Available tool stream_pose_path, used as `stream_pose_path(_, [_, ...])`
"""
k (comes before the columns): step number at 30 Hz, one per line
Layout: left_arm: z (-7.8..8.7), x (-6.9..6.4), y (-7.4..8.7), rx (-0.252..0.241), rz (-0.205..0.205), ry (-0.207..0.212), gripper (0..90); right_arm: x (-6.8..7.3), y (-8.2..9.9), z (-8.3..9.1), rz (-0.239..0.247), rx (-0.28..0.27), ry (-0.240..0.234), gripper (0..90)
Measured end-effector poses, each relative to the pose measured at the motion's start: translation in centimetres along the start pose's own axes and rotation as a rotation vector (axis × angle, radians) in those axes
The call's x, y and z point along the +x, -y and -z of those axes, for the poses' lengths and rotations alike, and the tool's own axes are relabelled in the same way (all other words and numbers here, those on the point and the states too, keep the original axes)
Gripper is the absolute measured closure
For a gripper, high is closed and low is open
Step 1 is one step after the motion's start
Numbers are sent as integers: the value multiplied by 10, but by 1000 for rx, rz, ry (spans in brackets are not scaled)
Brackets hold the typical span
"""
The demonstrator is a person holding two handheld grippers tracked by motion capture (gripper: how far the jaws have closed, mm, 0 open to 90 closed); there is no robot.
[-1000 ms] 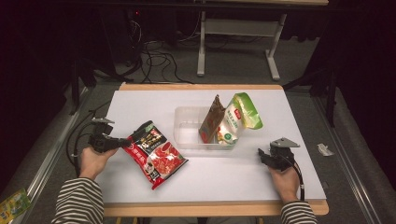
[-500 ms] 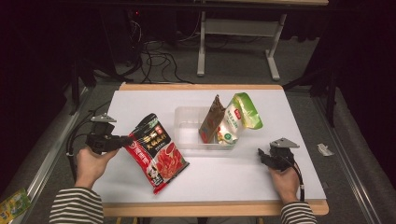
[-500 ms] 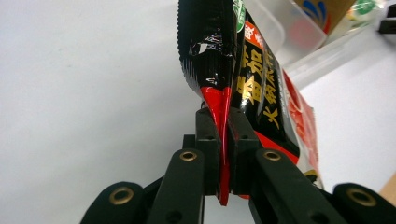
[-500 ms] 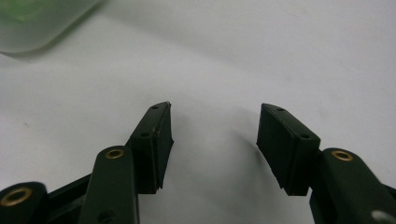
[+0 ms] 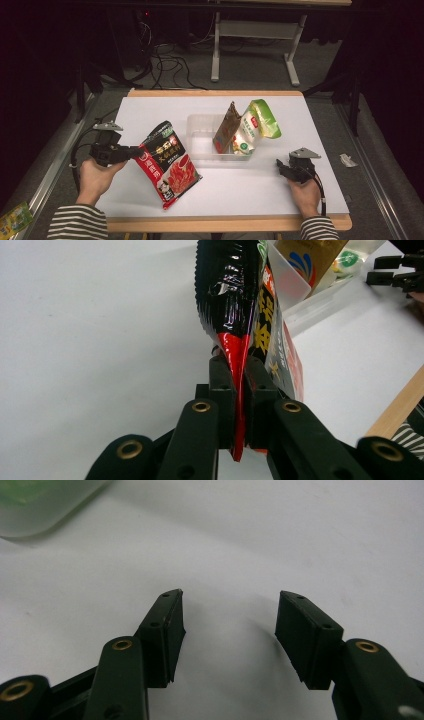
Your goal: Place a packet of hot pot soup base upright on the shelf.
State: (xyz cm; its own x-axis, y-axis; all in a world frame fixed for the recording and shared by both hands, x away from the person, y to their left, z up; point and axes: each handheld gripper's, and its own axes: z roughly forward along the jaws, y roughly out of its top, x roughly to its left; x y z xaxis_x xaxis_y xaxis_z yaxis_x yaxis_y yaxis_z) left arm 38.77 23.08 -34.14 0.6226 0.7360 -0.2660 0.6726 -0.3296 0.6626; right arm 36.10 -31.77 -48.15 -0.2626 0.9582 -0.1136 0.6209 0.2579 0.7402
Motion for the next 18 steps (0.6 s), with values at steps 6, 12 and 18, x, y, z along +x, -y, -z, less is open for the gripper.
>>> stream_pose_path(6, [2, -3, 0, -15, -1, 18, 854, 2, 0, 0, 20, -6, 16, 455])
stream_pose_path(12, [8, -2, -8, -40, 16, 63, 856, 1, 0, 0, 2, -1, 7, 445])
stream_pose_path(18, [16, -11, -11, -91, 2, 86, 871, 2, 0, 0, 14, -3, 17, 445])
